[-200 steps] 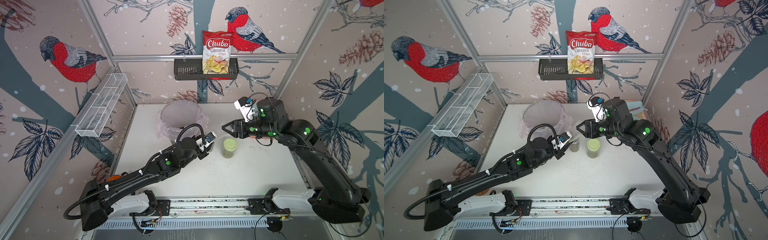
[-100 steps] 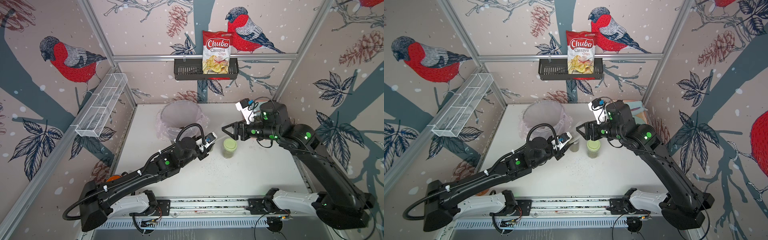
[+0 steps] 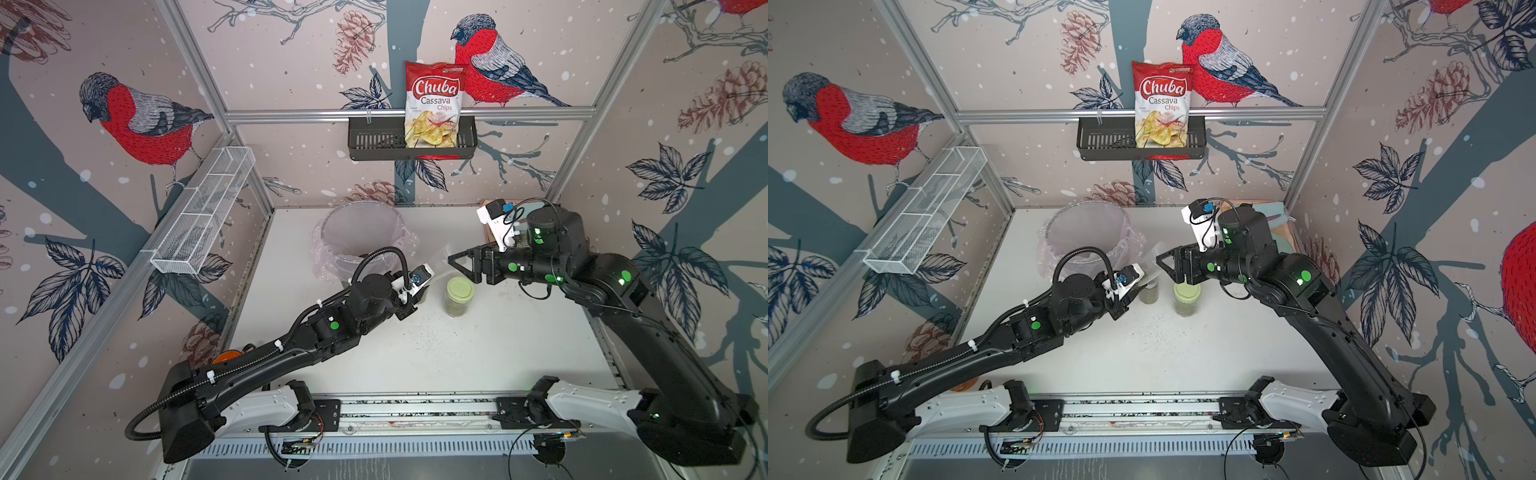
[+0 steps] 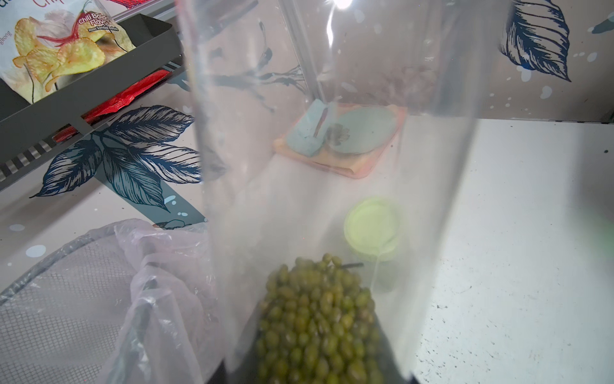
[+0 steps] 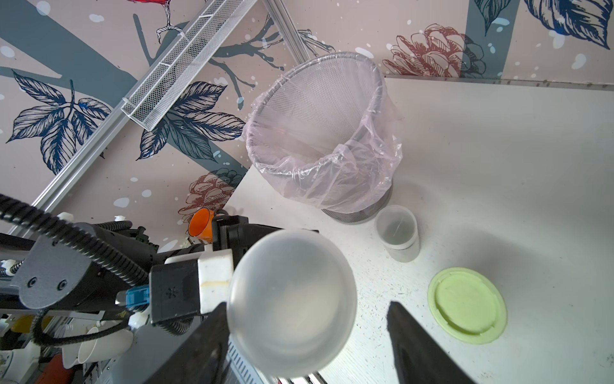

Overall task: Empty moldy mung beans from jars
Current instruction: Unscrew the lid from the jar.

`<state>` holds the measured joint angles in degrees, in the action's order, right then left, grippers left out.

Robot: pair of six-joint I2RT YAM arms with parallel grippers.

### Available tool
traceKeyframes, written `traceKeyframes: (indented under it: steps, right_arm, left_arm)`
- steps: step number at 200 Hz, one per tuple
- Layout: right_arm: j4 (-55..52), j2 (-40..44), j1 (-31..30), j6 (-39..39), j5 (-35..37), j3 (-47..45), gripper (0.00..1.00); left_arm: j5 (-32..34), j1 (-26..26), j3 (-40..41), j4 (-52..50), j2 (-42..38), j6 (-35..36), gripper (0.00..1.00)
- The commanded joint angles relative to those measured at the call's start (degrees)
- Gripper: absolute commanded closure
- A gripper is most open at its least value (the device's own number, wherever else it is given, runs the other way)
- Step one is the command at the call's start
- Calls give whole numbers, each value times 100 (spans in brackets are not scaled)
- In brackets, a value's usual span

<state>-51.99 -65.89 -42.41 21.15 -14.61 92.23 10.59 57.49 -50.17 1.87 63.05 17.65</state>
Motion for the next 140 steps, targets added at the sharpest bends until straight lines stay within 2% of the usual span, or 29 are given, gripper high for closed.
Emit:
traceKeyframes:
  steps: [1,140]
  right_arm:
    - [-29,2,-2,10,5,-29,28]
    - [365,-227,-49,101,-303,129,26]
  left_arm:
    - [30,-10,-63,419,7,28,76]
    - [-16,-19,-41,396,-11,23,76]
